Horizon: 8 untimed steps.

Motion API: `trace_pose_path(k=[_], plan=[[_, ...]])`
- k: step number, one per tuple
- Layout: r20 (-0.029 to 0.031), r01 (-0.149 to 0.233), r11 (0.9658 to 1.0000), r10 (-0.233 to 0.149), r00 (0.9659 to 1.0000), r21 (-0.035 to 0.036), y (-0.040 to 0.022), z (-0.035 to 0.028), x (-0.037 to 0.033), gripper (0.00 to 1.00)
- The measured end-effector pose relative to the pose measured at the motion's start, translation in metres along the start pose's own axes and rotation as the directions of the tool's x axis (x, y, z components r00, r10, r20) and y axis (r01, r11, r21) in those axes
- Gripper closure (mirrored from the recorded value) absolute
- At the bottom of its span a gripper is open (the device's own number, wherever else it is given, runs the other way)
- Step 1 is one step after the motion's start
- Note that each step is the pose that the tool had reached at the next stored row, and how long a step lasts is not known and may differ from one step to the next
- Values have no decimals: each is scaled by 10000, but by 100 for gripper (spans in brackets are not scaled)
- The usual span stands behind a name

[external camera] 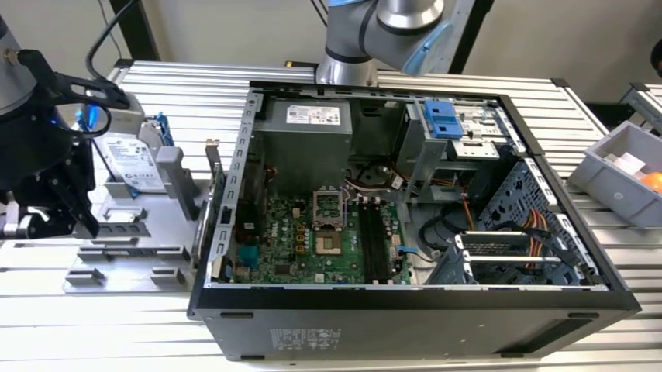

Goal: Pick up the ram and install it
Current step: 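Pick up the ram and move it above insertion slot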

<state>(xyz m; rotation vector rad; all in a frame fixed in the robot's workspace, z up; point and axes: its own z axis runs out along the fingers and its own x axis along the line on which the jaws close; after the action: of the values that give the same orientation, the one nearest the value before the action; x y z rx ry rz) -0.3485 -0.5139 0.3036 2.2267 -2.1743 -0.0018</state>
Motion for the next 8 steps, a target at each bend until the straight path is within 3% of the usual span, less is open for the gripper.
trace_pose_path(k=[8], plan=[[-1,0,10000,0,10000,0,2,-93,2,100]])
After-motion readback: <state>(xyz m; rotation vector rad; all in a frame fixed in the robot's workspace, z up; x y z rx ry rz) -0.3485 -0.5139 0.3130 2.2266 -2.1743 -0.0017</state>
